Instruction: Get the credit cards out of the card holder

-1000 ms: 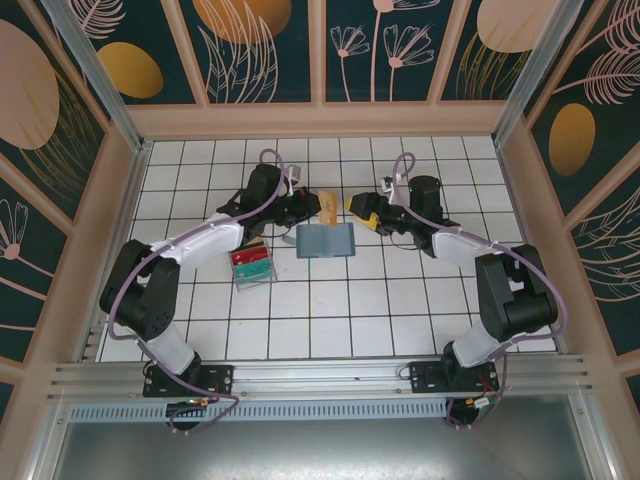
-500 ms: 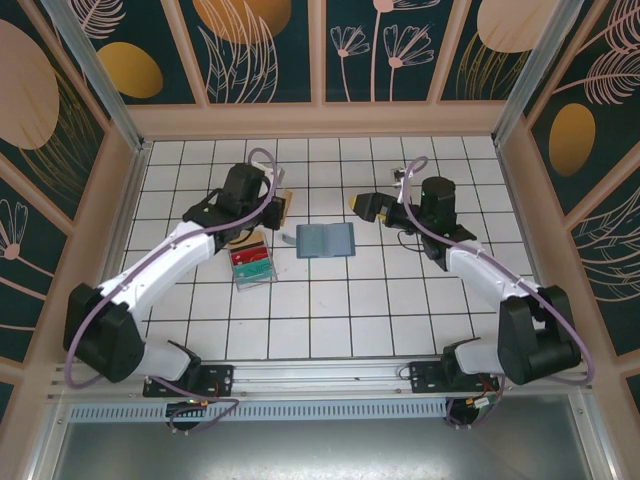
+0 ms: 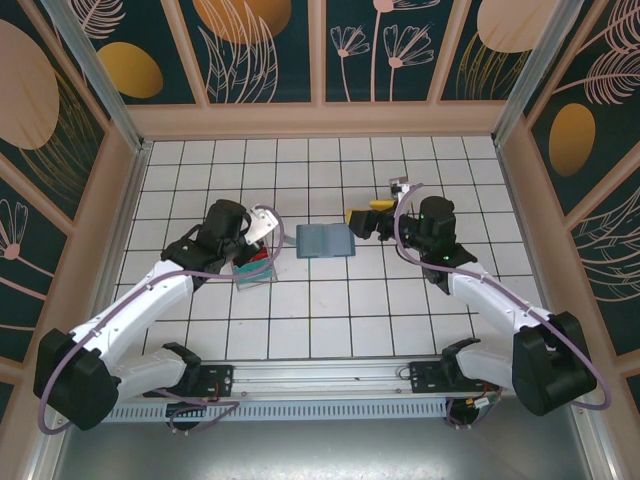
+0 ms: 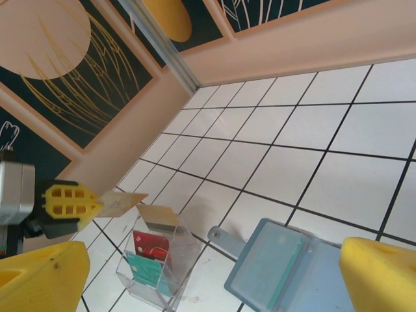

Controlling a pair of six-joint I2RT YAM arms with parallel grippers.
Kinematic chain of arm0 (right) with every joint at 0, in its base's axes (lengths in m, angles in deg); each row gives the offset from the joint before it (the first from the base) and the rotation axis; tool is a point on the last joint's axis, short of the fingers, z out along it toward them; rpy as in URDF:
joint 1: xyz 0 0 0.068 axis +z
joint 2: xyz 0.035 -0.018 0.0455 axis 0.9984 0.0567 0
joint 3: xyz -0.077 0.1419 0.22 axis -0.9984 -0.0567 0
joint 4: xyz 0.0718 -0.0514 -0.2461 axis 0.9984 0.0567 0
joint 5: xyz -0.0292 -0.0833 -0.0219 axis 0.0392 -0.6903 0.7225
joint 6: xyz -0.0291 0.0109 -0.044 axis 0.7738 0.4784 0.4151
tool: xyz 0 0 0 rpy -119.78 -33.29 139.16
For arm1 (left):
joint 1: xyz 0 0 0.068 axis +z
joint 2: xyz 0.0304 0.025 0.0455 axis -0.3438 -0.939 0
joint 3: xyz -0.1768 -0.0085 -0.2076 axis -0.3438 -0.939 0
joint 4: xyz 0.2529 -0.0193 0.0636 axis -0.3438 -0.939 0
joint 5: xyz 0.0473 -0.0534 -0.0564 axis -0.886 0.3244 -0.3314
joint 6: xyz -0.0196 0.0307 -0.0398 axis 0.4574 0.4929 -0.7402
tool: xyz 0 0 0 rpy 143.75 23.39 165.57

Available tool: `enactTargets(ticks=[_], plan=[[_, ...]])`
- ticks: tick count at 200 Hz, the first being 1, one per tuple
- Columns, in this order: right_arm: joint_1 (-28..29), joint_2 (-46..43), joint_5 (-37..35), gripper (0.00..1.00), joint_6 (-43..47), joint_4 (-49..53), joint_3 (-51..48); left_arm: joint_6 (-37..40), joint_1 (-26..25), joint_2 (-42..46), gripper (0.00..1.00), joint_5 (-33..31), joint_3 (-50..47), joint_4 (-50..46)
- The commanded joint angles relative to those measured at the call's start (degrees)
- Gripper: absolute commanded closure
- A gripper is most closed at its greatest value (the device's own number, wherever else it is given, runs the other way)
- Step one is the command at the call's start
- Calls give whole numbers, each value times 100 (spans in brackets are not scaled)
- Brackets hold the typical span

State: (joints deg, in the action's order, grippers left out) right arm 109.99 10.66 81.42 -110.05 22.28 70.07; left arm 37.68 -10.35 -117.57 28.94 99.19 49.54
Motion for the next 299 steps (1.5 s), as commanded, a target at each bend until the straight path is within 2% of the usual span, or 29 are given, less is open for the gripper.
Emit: enactTargets(ticks=[1, 52, 83, 140, 261, 268, 288, 299], plan=[[40, 2, -131, 1, 155, -81, 127, 1090, 105, -23, 100, 5, -73, -229], [41, 17, -217, 1, 32, 26, 149, 1612, 154, -270, 100, -28, -275, -169], [46, 32, -257, 1, -2, 89, 154, 1503, 154, -283, 100, 130, -352, -195], [57, 164, -160, 1, -82, 128, 249, 1539, 172, -419, 100, -96, -531, 190], [110, 244, -142, 1, -144, 181, 281, 1638, 233, -702, 100, -122, -700, 658], [110, 243, -142, 1, -144, 187, 282, 1621, 241, -704, 94, -153, -727, 704], [114, 257, -138, 1, -160, 186, 290, 1556, 242, -730, 95, -177, -785, 838], [110, 252, -125, 1, -153, 186, 290, 1549, 251, -745, 86, -265, -836, 955]])
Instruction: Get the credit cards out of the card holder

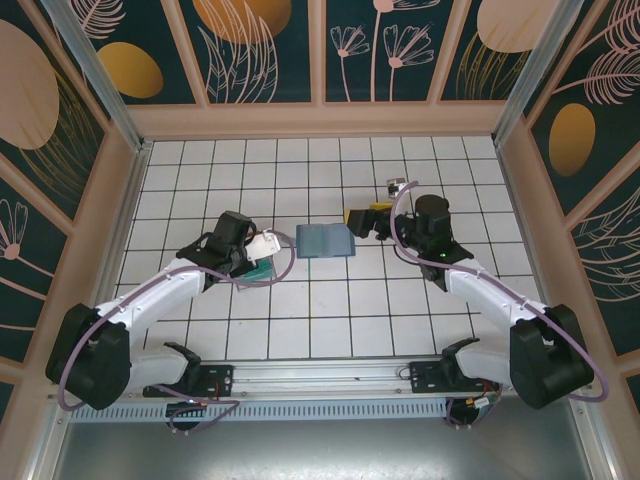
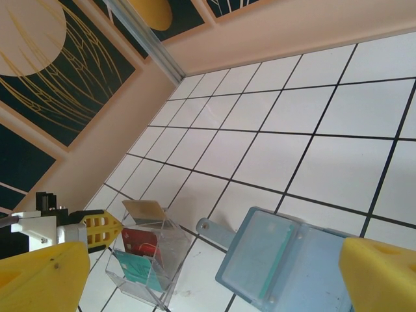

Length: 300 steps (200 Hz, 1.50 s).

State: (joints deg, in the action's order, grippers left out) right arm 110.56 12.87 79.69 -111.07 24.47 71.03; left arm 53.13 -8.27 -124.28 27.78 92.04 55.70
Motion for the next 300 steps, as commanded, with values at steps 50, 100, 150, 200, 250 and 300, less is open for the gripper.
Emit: enactTargets(ticks=[50, 100, 150, 200, 250, 300], plan=[[58, 5, 12, 1, -75, 17, 185, -7, 128, -51, 69, -445, -148, 596], [54, 31, 57, 1, -137, 27, 198, -79, 218, -112, 63, -784, -218, 1129], [64, -4, 48, 1, -138, 116, 171, -181, 245, -118, 58, -570, 46, 927], [62, 40, 117, 1, -153, 108, 185, -271, 246, 81, 43, 242, 170, 320], [82, 112, 158, 1, -175, 140, 237, -207, 245, 11, 34, -102, -105, 595], [90, 128, 154, 1, -182, 141, 238, -296, 246, -144, 34, -435, -116, 931]])
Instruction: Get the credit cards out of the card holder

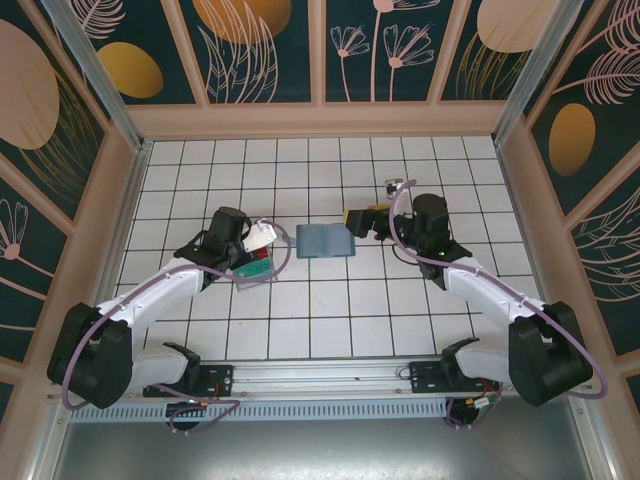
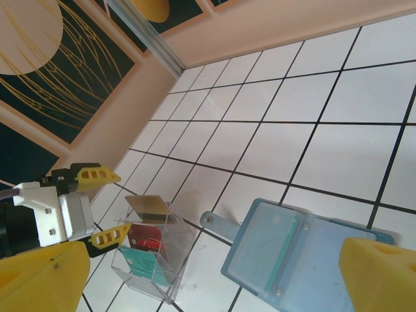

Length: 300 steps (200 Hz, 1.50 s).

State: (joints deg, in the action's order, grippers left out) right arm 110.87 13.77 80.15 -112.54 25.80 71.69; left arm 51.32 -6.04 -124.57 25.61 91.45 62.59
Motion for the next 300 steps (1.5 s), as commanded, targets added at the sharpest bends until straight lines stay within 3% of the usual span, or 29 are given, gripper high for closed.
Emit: enactTargets(ticks=[1, 73, 134, 153, 169, 244, 258, 274, 292, 300], plan=[[63, 38, 108, 1, -35, 4, 172, -115, 23, -122, 34, -221, -57, 250], [58, -6, 73, 1, -29, 12, 137, -183, 42, -453, 37, -495, 79, 564], [58, 61, 60, 1, -26, 66, 169, -450, 50, -173, 34, -219, 358, 311], [80, 203, -205, 1, -71, 416, 368, -842, 53, -12, 23, -147, 577, 153], [115, 447, -568, 1, -75, 1069, 778, -1408, 49, 48, 2, -137, 920, -42], [111, 1369, -1206, 1, -59, 2219, 1714, -4262, 55, -465, 1, -1055, 2728, -1138], [128, 1577, -1184, 1, -27, 2293, 1785, -4443, 55, -753, 2, -850, 3173, -1671], [137, 1835, -1113, 14, -22, 2412, 1915, -4681, 49, -933, 2, -643, 3413, -1966], [163, 2088, -1063, 39, 16, 2442, 1980, -5037, 50, -1021, 1, -381, 3582, -2095], [173, 2201, -1067, 51, 12, 2460, 2004, -5235, 49, -1068, 6, -349, 3646, -2154]])
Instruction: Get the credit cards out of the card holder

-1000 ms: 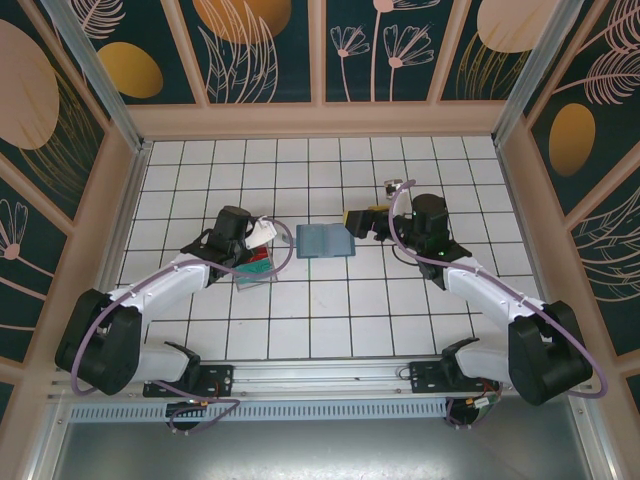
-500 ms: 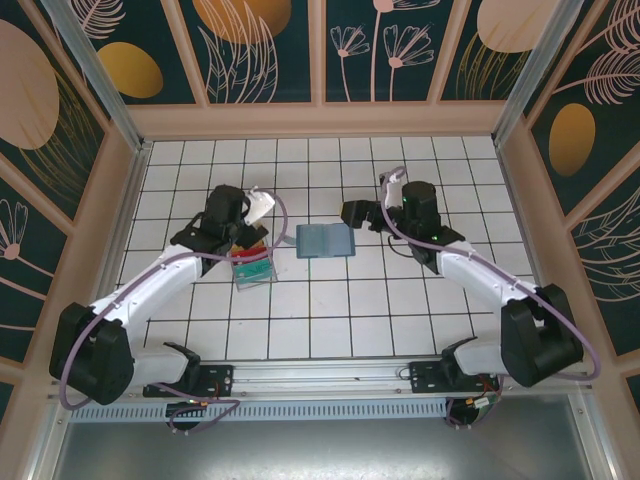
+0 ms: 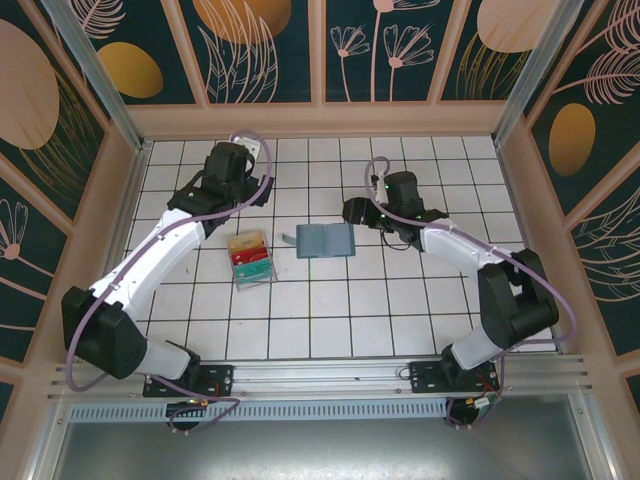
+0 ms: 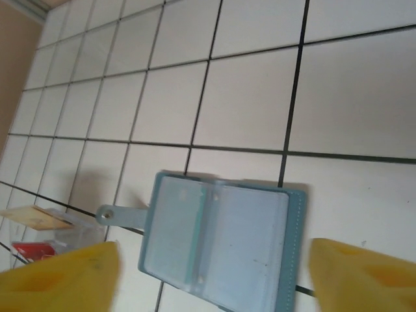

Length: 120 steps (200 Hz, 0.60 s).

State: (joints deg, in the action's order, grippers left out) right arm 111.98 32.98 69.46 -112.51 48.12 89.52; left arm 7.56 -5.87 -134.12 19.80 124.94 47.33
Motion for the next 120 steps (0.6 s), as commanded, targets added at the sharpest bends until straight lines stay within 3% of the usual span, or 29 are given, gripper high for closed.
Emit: enactTargets(ticks=[1, 16, 45, 96, 120], plan=[[61, 297, 0, 53, 13, 234, 227, -879, 32, -117, 7, 243, 305, -635], [77, 490, -31, 66, -2, 247, 261, -1294, 31, -211, 17, 288, 396, -737], [80, 816, -159, 86, -58, 263, 252, -2271, 34, -265, 25, 294, 413, -838], [105, 1257, -186, 95, -64, 193, 184, -3698, 23, 23, 47, 1583, -614, 336], [135, 1383, -222, 100, -96, 125, 116, -4241, -83, -77, 52, 2162, -1077, 981]])
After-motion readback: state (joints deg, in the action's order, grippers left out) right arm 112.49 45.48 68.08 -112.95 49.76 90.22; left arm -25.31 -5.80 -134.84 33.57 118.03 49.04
